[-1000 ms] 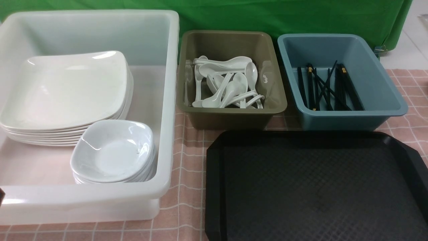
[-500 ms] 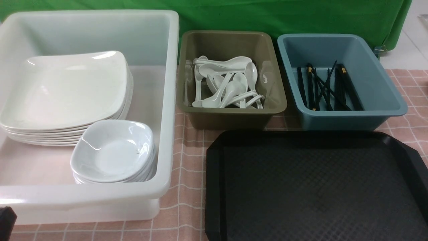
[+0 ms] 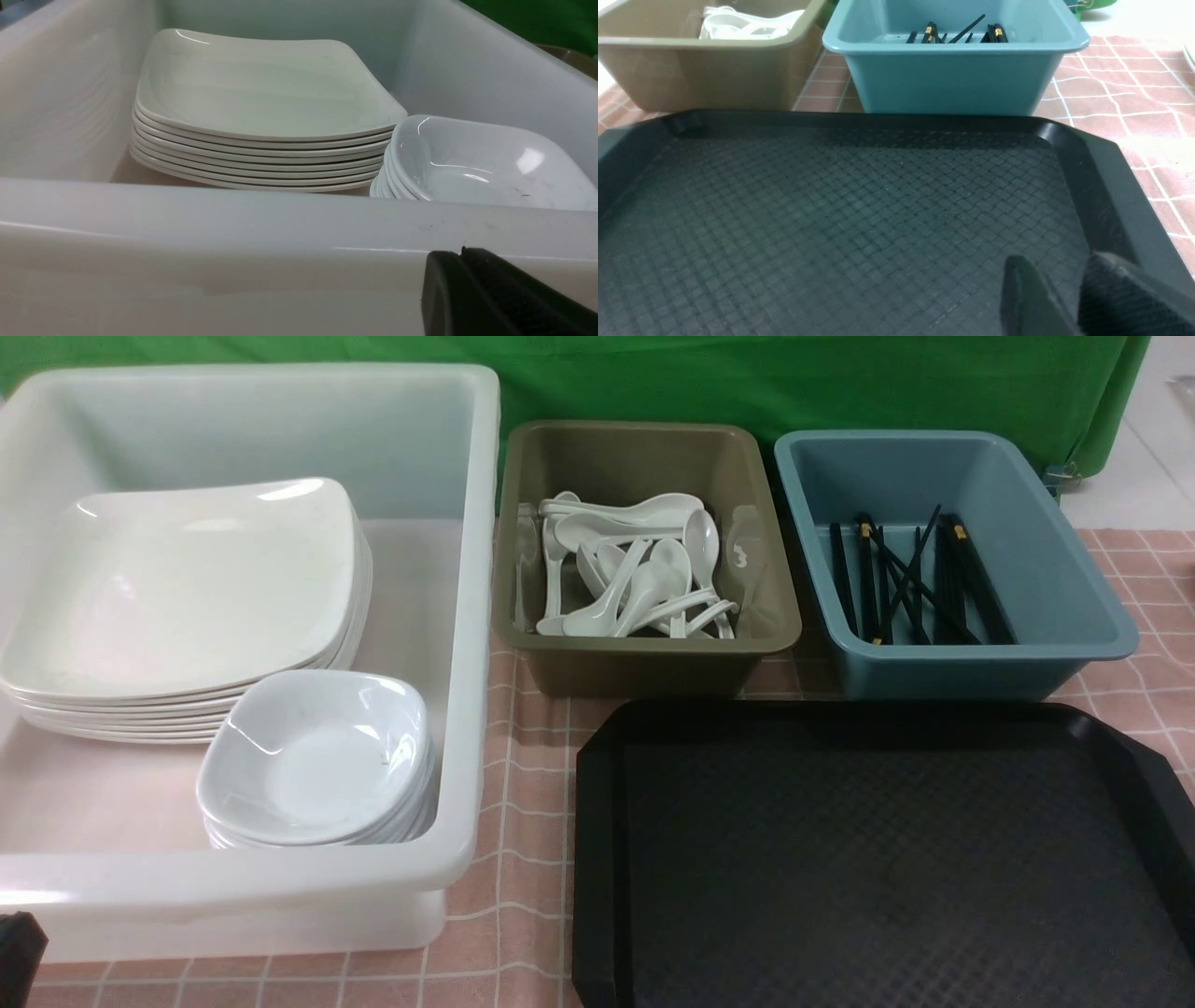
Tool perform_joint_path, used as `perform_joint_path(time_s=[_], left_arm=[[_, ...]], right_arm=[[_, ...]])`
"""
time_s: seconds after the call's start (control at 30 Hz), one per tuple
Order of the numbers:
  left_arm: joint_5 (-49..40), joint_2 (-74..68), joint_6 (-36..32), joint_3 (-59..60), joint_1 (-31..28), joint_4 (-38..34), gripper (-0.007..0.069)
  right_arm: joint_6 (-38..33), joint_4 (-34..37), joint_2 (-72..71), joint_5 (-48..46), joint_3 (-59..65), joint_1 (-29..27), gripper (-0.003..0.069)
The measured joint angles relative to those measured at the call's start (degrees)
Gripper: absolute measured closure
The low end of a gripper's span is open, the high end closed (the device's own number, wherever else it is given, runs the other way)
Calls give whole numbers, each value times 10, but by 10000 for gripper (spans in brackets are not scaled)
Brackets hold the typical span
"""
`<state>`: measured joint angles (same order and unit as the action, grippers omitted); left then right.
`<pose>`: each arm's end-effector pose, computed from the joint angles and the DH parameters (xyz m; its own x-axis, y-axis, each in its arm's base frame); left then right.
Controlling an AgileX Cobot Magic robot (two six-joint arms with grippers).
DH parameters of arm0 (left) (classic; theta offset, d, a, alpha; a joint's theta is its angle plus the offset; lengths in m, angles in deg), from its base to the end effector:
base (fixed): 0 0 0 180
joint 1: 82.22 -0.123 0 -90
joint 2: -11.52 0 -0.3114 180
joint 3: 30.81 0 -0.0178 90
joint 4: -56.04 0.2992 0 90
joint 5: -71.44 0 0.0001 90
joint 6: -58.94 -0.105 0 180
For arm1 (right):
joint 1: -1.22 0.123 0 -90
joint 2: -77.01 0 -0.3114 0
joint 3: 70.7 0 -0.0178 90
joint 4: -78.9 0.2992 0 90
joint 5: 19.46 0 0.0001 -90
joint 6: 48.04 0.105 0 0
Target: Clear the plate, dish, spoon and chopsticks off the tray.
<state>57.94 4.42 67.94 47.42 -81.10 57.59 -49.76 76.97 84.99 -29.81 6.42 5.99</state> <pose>0.0915 -0.0011 0.1874 -0.1538 -0.1274 -0.9798 -0.0068 0.9918 -0.1279 0.0924 0.0071 0.1995 -0.0895 -0.0708 -0.9935 -0.0830 0.9945 -0.0634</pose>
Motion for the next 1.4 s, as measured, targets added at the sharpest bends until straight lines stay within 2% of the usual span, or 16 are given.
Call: perform_joint_path(time_s=[1.4], left_arm=[[4,0,-7,0,0,0,604]], right_arm=[[0,0,0,0,0,0,419]])
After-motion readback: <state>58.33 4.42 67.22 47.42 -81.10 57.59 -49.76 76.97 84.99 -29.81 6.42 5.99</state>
